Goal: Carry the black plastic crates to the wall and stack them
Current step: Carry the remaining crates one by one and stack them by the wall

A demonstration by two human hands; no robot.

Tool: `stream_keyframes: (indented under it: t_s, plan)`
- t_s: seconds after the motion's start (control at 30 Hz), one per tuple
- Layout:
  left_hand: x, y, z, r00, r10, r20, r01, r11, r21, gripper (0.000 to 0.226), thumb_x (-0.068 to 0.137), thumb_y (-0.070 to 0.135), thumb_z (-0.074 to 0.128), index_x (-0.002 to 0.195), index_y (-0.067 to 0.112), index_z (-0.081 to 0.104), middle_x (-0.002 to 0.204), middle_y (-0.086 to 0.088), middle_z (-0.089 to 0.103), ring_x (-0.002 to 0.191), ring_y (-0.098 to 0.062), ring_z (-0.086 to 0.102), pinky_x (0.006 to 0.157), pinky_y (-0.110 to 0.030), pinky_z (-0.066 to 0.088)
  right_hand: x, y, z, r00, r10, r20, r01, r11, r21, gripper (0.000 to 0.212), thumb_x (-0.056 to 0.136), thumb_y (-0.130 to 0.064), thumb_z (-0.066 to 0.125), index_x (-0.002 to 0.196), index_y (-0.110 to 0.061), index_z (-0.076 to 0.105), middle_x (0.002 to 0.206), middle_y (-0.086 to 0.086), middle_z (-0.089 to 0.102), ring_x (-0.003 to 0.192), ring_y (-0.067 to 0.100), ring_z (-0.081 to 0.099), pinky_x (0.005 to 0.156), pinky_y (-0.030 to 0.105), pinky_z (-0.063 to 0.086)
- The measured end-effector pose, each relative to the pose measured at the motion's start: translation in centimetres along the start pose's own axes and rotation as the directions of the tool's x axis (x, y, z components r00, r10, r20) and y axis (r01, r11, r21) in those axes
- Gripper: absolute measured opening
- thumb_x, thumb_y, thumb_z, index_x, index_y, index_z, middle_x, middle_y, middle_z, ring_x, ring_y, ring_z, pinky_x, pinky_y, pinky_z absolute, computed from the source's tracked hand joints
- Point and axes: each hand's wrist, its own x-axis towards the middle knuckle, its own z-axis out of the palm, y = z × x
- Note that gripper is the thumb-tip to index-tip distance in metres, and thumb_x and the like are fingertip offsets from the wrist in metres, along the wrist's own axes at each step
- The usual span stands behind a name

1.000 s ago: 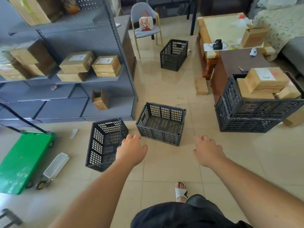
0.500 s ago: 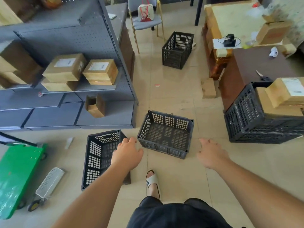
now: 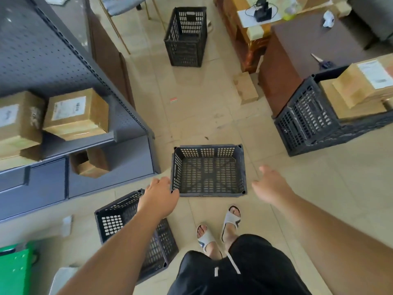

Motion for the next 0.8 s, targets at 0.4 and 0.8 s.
stream_keyframes:
  t_s: [0.4,0.8]
  plan:
    - [13.5,1.1,2.2,0.989,-0.096,0.112,0.096,0.995,0.001,0.047,0.096,0.041,0.051,0.138,0.020,0.052,0.137,-0.009,0.053,0.118,-0.033,0.056,0.098,-0.047,0.050,15.6,-0.7,2.4,0.984,0.167,0.063,-0.174,0.976,0.130,0.048,0.096,-0.023,0.052,0.143,-0.015,0.042,0.137,0.013,0.054,0.102,0.031,0.061,0.073,0.035,0.050]
    - [31.0,-5.5,15.1,0.952,-0.160,0.263,0.196,0.973,-0.118,0.047,0.094,0.044,0.055,0.135,0.021,0.053,0.136,-0.009,0.058,0.105,-0.029,0.062,0.086,-0.040,0.051,30.8,1.9,16.8,0.947,0.312,0.080,-0.321,0.935,0.149,0.047,0.092,-0.026,0.051,0.137,-0.015,0.043,0.110,0.011,0.061,0.085,0.033,0.067,0.062,0.035,0.054]
